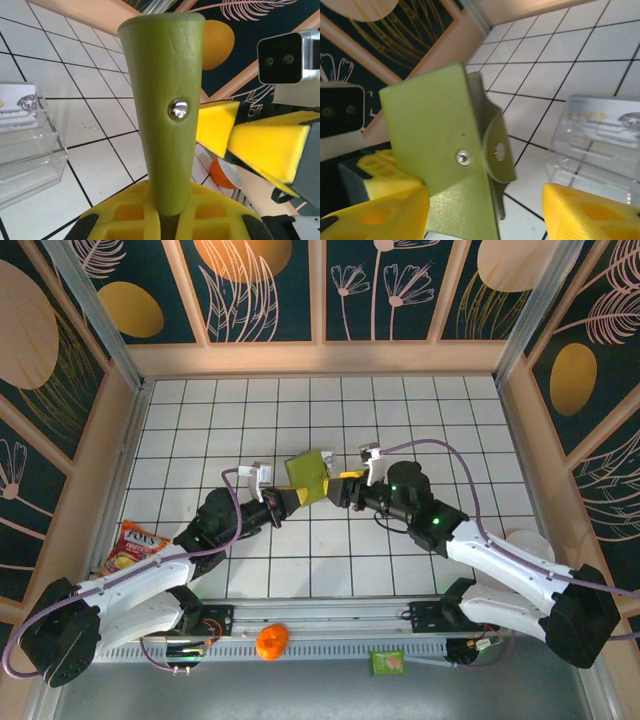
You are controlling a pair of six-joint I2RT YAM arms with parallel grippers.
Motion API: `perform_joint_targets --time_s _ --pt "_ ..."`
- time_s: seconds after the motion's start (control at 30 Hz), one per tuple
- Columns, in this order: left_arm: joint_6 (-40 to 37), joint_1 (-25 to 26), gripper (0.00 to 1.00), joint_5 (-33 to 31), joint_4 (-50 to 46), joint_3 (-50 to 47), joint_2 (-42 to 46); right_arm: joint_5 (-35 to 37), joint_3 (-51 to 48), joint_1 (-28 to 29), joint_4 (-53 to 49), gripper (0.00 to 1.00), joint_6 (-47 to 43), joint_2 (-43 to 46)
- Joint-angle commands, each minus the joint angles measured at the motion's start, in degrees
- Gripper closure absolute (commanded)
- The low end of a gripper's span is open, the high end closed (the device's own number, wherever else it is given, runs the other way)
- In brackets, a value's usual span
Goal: Take the credit cards out of the card holder
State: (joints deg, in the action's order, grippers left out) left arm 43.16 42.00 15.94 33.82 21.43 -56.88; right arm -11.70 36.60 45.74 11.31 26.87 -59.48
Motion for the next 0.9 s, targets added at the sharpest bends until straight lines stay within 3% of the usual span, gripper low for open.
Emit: perform_joint_targets --time_s 0.0,0.2,0.47,0.73,0.87 --pt "0.0 -0.2 1.00 2.3 5.2 0.1 0.5 -0.1 1.2 0.7 2.5 0.40 -0.9 -1.6" --pt "0.3 -0.2 1.00 3.2 5.9 -0.2 0.7 3.0 1.6 -0.5 2.4 0.49 -0.3 -2.0" --pt "1.0 -0.2 1.00 4.2 7.8 -1.0 0.5 1.2 0.4 -3.0 4.4 0.65 1.5 -0.6" --pt "2.1 -0.2 1.00 6.3 9.8 -1.0 -0.9 -2.5 -0.5 -2.8 8.1 0.65 2.6 -2.1" --pt "2.6 -0.2 1.00 5.2 9.5 -1.2 -0.7 -3.9 -0.7 -2.7 8.8 0.85 3.4 -2.1"
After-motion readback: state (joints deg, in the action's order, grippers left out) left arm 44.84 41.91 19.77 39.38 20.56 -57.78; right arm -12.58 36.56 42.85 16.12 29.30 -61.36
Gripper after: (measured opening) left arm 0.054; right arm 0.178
